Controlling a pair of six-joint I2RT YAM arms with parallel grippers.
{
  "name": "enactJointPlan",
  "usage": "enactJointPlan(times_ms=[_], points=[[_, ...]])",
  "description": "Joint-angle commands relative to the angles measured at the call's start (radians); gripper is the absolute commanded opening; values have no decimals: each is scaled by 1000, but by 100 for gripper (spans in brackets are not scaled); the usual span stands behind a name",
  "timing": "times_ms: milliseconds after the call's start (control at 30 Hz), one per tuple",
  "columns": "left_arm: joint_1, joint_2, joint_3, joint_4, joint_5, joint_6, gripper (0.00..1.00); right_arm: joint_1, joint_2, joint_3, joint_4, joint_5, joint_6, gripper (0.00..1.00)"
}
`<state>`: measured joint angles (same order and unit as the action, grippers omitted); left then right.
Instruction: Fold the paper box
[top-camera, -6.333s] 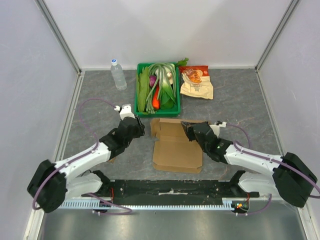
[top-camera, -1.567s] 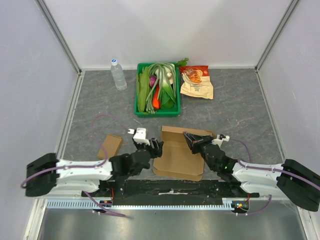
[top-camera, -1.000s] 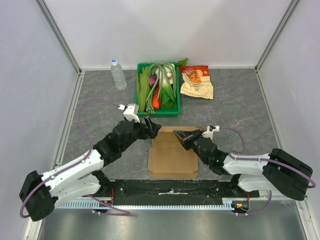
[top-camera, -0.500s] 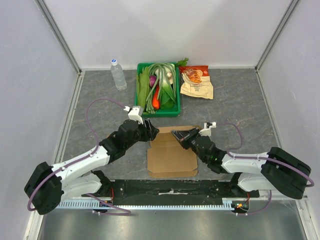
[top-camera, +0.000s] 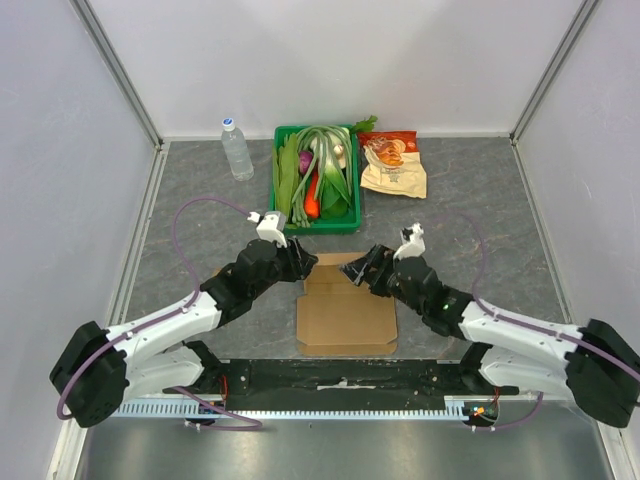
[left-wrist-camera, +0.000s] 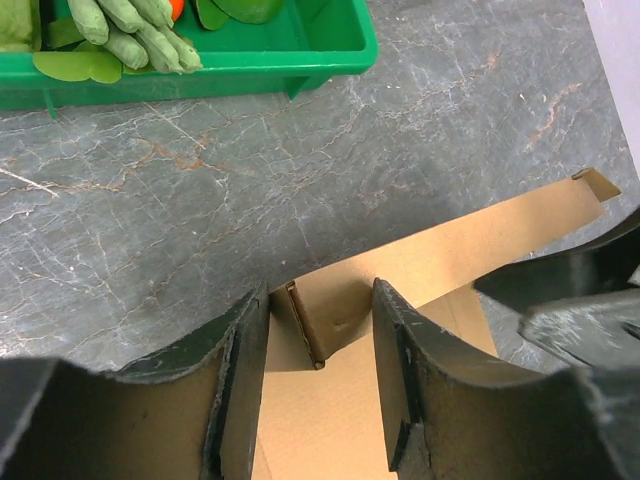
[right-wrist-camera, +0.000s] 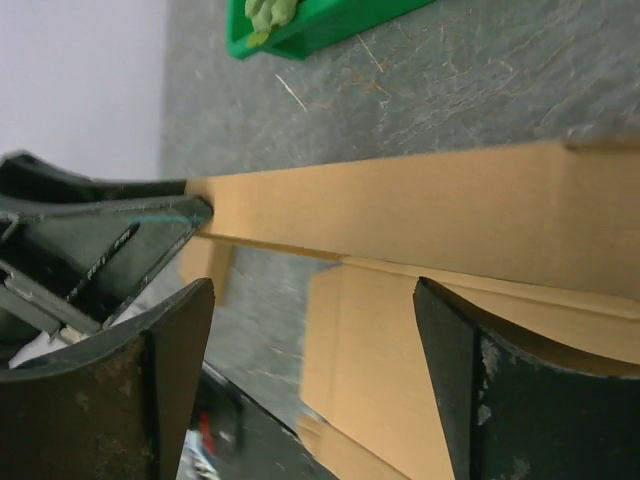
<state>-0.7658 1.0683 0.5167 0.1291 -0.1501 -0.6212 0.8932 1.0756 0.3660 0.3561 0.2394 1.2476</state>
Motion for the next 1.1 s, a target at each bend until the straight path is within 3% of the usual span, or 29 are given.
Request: enactJointPlan(times_ms=[0,33,100,233,367,500,700,867,967,1000,1067], points=[[-3,13,-1,-55,9,12,48,-20,-138,210,-582,-100,-462,89],[-4,10,-1,-60,7,14,48,-22,-166,250,-749,-66,-543,89],[-4,1,-3,-60,11,18,48,-37,-253,257,-828,-25,-603,91],[-4,-31,-7,-62,1,47,60,-66,-328,326,-896,61,-685,92],[-4,-105,-20,-86,-3,87,74,-132,-266,386,-931,35,-714,94],[-4,-203,-47,-123,-14,107,76,-210,-281,421,-973,35,-727,93],[-64,-263,-127,-132,-46,98,71,-266,-298,410,-962,-58,-755,92],[-238,-107,-83,-75,-322,161,63,-266,-257,435,-959,-57,-691,88],[-279,-6,-15,-115,-457,129,54,-266,-214,471,-988,-20,-678,81],[-280,42,-3,-114,-466,120,52,-266,-204,493,-985,-31,-691,70],[-282,82,25,-112,-491,104,45,-266,-177,513,-976,-60,-717,62]])
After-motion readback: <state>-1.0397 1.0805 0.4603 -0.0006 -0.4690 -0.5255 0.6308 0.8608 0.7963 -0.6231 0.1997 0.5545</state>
